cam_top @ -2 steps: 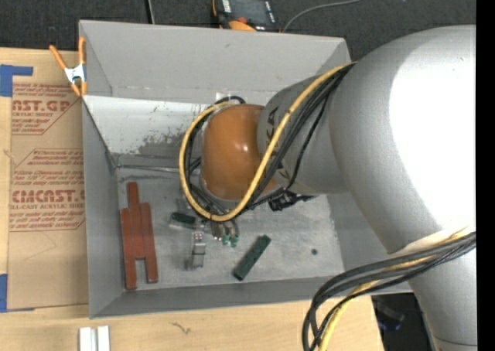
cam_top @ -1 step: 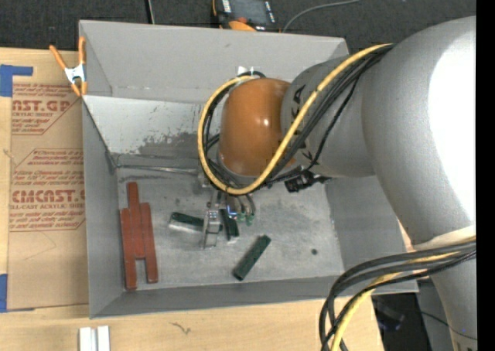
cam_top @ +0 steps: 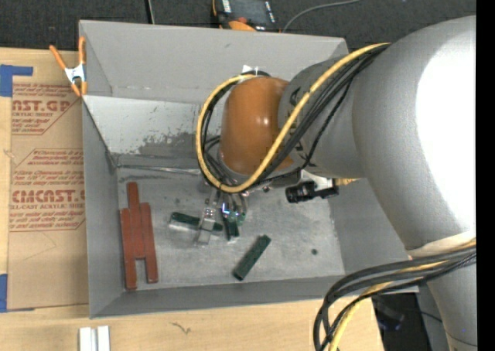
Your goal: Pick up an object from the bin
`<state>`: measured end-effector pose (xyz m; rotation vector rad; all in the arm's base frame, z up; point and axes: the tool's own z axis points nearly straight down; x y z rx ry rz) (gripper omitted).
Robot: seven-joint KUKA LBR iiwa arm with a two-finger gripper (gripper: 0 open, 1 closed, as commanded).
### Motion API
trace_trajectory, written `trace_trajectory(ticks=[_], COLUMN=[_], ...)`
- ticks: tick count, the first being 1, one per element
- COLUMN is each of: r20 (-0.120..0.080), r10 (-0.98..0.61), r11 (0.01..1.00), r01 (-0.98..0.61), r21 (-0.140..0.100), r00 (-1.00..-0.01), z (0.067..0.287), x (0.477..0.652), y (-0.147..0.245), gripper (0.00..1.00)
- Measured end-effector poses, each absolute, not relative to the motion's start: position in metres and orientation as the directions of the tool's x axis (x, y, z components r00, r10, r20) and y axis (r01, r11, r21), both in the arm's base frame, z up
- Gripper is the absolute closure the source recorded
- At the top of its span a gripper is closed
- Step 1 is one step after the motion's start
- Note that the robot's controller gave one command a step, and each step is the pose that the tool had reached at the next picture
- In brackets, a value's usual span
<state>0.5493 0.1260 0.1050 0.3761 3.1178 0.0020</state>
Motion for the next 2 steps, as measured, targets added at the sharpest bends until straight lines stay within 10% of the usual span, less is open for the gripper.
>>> trace_trajectory(ticks=[2], r20=[0.000], r10=[0.345], r11=[0.938], r01=[0.345], r21=[0.001], r00=[-0.938], z=[0.0677], x=[0.5332], y=[0.1352], gripper=[0.00])
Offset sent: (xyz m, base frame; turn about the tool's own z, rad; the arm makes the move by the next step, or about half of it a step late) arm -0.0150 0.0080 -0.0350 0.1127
